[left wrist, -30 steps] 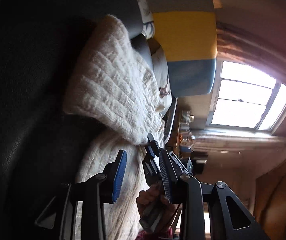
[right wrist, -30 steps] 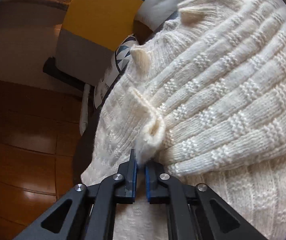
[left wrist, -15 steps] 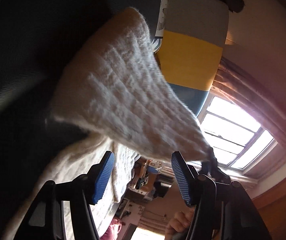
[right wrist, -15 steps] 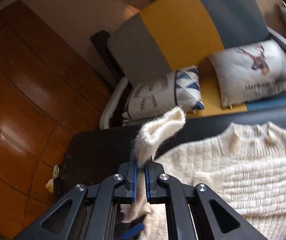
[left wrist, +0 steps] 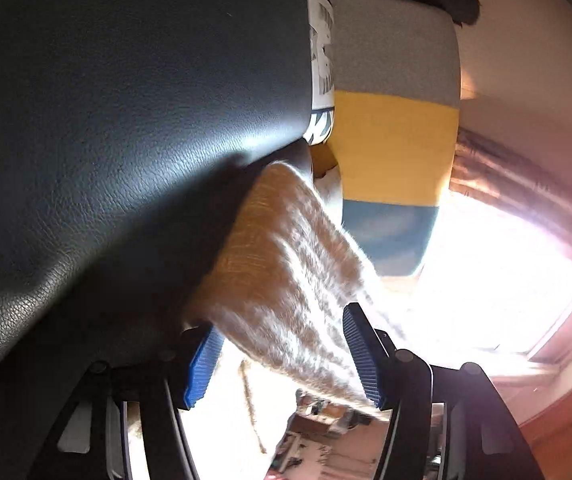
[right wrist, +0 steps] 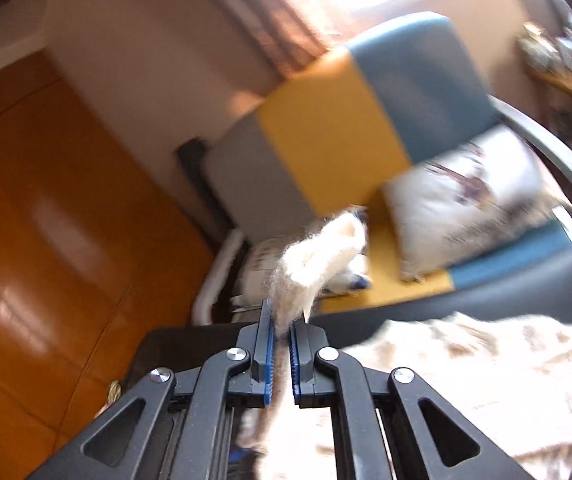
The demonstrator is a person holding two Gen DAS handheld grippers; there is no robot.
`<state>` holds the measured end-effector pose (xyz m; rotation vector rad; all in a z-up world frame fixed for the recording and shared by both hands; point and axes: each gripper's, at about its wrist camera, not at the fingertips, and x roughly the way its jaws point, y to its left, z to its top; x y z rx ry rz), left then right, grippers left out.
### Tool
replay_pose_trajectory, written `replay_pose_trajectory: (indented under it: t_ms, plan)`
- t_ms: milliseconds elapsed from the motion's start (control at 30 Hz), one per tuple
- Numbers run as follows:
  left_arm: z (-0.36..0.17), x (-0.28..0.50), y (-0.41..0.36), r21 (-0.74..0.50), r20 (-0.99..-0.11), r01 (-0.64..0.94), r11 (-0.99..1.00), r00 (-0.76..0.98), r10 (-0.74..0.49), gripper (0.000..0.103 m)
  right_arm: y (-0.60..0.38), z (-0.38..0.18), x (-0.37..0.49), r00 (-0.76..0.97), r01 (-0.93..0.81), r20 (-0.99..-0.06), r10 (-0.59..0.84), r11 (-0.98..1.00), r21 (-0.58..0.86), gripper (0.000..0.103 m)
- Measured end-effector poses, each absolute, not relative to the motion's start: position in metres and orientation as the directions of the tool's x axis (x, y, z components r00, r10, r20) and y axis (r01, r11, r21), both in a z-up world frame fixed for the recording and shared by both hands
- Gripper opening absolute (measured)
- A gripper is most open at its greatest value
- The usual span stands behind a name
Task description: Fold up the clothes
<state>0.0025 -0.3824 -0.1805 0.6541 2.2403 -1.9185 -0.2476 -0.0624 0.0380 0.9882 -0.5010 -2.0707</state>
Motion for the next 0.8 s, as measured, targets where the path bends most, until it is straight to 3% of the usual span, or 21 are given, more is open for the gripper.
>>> replay_pose_trajectory:
  t_ms: [233, 333, 367, 500, 633, 800]
  plan:
    - [-0.173, -0.018, -0.364, -0.891, -0.443, 0.454, -0.025, -0.855, 0.269, 0.059, 0.015, -0.088, -0.269, -0.372, 0.212, -0.622, -0.689, -0.715, 0.666, 0.005]
    - [-0.167, -0.028, -0.356, -0.874, -0.484, 0.476, -0.098, -0.833, 0.268, 0.052, 0.027, -0.128, -0.271, -0.341, 0.144, -0.655, -0.674, -0.726, 0.672, 0.005]
    - [-0.166, -0.032, -0.354, -0.87, -0.492, 0.478, -0.119, -0.827, 0.272, 0.045, 0.03, -0.139, -0.272, -0.331, 0.13, -0.666, -0.669, -0.731, 0.67, 0.005]
    - [-0.155, -0.046, -0.347, -0.861, -0.508, 0.469, -0.196, -0.809, 0.295, 0.02, 0.043, -0.158, -0.273, -0.329, 0.125, -0.659, -0.676, -0.723, 0.679, 0.005]
    - [-0.142, -0.056, -0.334, -0.837, -0.534, 0.44, -0.326, -0.787, 0.31, 0.02, 0.059, -0.147, -0.269, -0.379, 0.152, -0.631, -0.677, -0.718, 0.679, 0.005]
    - [-0.166, -0.061, -0.324, -0.772, -0.631, 0.525, -0.359, -0.701, 0.333, 0.019, 0.073, -0.168, -0.262, -0.364, 0.105, -0.661, -0.656, -0.734, 0.671, 0.005]
